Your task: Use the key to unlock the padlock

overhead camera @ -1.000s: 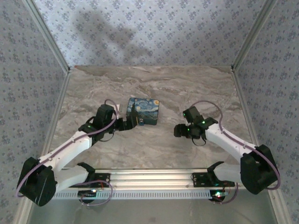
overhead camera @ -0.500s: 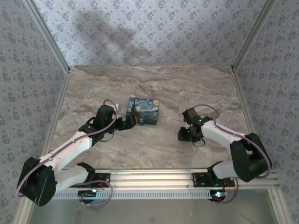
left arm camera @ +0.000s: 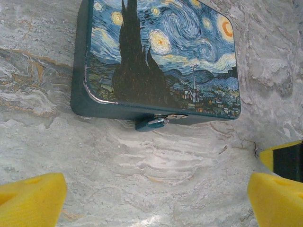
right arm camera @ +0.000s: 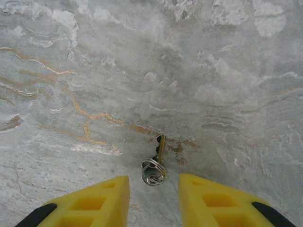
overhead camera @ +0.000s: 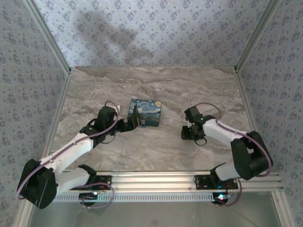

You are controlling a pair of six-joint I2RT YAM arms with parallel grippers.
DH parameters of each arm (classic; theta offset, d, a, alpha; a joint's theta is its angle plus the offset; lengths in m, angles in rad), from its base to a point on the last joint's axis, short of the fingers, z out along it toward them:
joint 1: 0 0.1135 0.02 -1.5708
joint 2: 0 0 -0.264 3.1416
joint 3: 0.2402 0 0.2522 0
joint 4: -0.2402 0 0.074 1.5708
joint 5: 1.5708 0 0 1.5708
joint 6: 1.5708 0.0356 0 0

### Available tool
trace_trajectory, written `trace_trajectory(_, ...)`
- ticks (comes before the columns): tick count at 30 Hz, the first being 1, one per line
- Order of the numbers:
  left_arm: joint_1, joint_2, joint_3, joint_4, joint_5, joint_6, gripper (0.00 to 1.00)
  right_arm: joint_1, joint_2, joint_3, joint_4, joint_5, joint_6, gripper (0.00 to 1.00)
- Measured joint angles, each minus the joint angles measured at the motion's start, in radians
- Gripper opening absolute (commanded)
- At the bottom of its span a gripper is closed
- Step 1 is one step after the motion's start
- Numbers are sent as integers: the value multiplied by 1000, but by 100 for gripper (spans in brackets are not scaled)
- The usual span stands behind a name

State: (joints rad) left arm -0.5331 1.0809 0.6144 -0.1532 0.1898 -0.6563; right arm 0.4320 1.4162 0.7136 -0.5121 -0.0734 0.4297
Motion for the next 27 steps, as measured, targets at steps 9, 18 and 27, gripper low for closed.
trace_trajectory(9,0,2,0,0,0,0,98,5,38,6,0,6,-5,25)
trace_trajectory(18,0,2,0,0,0,0,98,20,46,20,-15,36,-14,8)
trace_trajectory(27,0,2,0,-1,0,-11,98,46,19,20,2,58,-33,0)
